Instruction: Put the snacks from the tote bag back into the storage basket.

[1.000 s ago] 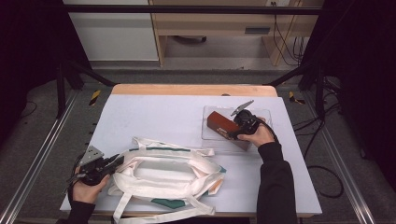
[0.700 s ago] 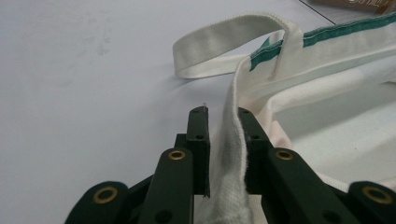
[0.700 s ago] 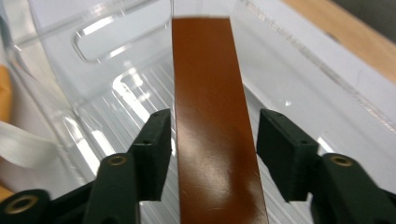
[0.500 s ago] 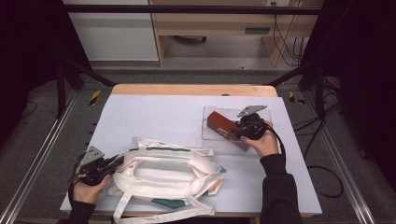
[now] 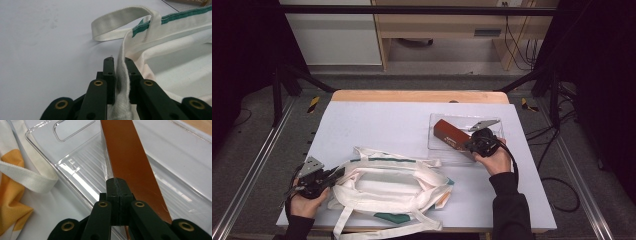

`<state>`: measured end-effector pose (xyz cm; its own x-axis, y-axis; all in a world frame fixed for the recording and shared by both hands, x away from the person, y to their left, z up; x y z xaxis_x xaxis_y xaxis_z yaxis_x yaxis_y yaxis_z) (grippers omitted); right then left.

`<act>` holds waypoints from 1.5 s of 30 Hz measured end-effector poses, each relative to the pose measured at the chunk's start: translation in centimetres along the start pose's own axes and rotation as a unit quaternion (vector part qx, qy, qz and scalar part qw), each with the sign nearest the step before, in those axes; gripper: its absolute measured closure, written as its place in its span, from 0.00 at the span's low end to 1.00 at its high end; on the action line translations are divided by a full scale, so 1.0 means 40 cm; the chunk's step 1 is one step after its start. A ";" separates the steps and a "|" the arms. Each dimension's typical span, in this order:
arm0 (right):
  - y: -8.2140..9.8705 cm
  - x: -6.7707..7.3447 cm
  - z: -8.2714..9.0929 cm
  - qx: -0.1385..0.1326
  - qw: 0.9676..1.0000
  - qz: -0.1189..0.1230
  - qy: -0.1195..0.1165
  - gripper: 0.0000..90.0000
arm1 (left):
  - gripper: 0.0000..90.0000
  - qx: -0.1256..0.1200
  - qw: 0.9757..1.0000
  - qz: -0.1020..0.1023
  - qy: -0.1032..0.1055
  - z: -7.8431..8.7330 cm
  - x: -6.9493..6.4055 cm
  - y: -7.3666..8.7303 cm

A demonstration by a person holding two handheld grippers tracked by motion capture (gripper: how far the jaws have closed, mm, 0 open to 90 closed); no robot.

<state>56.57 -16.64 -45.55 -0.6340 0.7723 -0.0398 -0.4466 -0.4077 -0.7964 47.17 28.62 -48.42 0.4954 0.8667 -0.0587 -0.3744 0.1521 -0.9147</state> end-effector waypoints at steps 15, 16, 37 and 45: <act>0.020 -0.018 -0.003 0.020 1.000 -0.009 0.020 1.00 | 0.91 0.000 1.000 -0.001 0.000 0.000 0.000 0.000; 0.021 -0.022 0.000 0.019 1.000 -0.008 0.023 1.00 | 0.91 0.000 1.000 -0.001 0.000 0.000 0.000 0.000; 0.053 -0.086 0.018 0.015 0.995 -0.047 0.090 0.99 | 0.91 0.001 1.000 -0.001 0.000 -0.001 0.000 0.001; 0.050 -0.110 0.011 0.000 0.990 -0.061 0.126 0.98 | 0.91 0.001 1.000 0.000 0.001 -0.001 0.000 0.001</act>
<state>58.17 -21.06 -46.69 -0.3976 0.9128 -0.0931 -0.5098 -0.3041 -0.8047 47.19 28.60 -48.46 0.4970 0.8657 -0.0589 -0.3758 0.1536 -0.9139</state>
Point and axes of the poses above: each handheld gripper's, and its own axes: z roughly backward along the jaws, y roughly out of its underside, x roughly to its left, the point moved 6 cm from there along -z, roughly forward along the jaws, and after that the axes turned 10 degrees about -x, right-handed, at the moved point
